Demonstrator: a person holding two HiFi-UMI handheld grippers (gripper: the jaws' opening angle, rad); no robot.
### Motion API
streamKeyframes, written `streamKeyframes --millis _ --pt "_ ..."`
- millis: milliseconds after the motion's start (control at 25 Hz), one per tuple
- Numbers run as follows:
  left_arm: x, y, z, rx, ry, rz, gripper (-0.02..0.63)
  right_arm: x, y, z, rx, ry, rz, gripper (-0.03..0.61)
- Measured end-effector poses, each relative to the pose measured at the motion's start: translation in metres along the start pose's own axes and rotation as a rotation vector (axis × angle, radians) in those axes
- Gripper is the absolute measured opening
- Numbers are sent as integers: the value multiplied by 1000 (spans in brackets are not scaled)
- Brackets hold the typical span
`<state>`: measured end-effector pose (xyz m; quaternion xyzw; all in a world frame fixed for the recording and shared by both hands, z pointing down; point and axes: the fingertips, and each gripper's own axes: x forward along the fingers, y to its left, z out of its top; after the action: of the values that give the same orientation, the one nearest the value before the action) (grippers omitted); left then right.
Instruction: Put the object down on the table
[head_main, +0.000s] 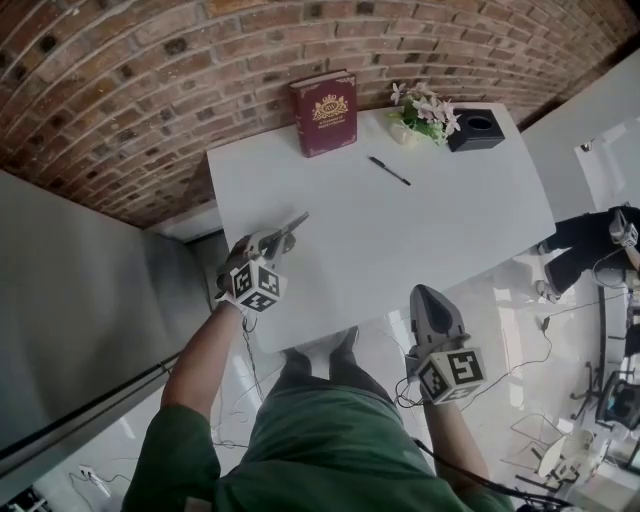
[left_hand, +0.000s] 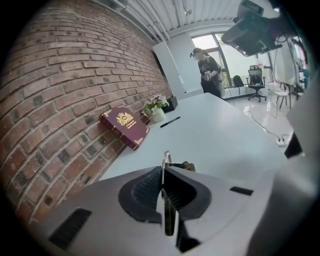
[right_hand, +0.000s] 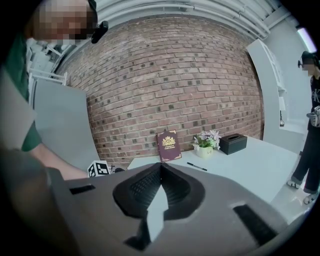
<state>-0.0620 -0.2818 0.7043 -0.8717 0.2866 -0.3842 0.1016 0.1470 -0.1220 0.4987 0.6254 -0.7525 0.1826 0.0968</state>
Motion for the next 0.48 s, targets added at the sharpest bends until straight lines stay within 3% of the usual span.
streamKeyframes --millis 480 --pt "9 -22 -5 135 -6 -11 15 2 4 -7 40 13 28 3"
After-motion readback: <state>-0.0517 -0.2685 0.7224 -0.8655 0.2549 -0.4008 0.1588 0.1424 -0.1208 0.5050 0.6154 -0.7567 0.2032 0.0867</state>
